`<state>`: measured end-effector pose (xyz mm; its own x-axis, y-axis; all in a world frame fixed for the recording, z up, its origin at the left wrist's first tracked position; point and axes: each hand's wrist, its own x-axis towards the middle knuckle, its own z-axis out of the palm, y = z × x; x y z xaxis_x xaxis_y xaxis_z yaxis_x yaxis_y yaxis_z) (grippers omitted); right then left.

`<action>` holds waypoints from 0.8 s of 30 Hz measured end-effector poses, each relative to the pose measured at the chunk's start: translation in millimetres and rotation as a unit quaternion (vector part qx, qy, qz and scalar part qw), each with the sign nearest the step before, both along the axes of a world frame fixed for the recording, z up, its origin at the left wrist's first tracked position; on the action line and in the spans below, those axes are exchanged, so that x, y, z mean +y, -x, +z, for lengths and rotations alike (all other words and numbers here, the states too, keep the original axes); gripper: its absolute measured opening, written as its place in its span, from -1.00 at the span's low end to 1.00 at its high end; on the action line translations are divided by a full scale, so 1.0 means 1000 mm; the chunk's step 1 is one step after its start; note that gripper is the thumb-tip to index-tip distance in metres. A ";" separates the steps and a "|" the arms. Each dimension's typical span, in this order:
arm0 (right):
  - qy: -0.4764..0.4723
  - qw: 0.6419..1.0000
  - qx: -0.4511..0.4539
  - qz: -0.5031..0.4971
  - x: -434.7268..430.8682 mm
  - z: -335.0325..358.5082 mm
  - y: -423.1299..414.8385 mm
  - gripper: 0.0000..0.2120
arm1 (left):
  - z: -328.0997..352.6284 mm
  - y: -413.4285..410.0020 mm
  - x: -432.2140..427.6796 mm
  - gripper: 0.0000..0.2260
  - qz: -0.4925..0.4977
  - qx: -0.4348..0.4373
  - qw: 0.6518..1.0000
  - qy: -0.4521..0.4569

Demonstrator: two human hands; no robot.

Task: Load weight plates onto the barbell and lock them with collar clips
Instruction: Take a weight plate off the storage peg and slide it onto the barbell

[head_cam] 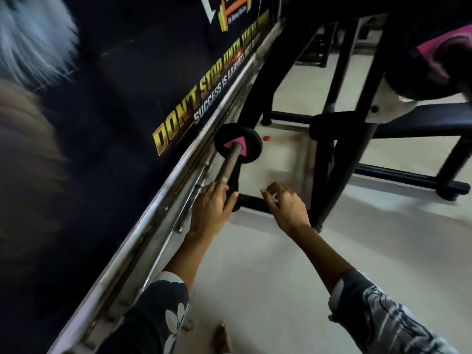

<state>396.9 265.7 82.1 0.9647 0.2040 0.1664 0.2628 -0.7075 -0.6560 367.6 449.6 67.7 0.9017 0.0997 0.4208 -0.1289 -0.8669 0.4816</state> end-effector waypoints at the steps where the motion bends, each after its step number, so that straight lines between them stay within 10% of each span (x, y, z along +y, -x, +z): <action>1: 0.003 1.000 0.009 -0.006 0.018 -0.004 -0.019 -0.75 | -0.006 -0.018 0.019 -0.67 0.007 0.015 1.000 0.007; 10: 0.039 0.994 0.050 -0.084 0.089 -0.069 -0.193 -0.71 | -0.071 -0.203 0.107 -0.78 0.048 0.126 0.985 0.106; 17: -0.187 0.962 0.125 -0.154 0.109 -0.185 -0.354 -0.33 | -0.185 -0.354 0.137 -0.36 0.046 0.149 0.929 0.336; 24: -0.328 0.936 0.002 -0.126 0.106 -0.224 -0.410 -0.73 | -0.207 -0.449 0.152 -0.70 -0.033 0.114 0.916 0.382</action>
<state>806.7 371.3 -142.2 0.9692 -0.1754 0.1731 0.1388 -0.1919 -0.9716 816.4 601.6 -139.6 0.9722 0.2286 0.0509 0.0103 -0.2589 0.9658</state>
